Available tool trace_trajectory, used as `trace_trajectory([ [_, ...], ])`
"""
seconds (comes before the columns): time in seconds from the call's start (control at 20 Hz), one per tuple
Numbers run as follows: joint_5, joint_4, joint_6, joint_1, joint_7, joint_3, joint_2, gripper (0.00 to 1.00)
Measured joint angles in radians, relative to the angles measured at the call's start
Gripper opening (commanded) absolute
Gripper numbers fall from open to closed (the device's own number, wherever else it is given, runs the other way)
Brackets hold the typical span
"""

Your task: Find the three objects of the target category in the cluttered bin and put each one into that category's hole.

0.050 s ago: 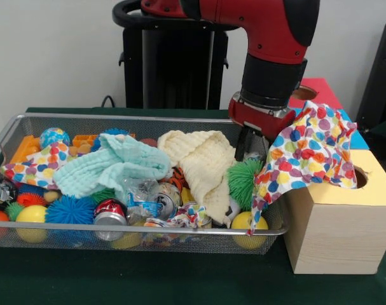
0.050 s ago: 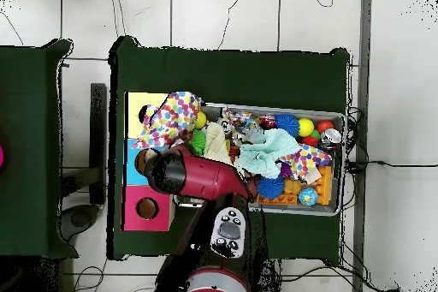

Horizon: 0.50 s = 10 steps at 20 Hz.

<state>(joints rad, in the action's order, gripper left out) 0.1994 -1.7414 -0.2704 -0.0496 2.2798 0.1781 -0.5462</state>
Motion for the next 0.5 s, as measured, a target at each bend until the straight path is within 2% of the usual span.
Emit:
trace_trajectory([
  [0.15,-0.020,-0.045,-0.045,0.021,0.000,-0.014,-0.054,1.00],
  [0.4,-0.052,-0.098,-0.201,0.045,0.000,-0.016,-0.130,1.00],
  [0.5,-0.067,-0.110,-0.305,0.056,0.000,-0.016,-0.161,1.00],
])
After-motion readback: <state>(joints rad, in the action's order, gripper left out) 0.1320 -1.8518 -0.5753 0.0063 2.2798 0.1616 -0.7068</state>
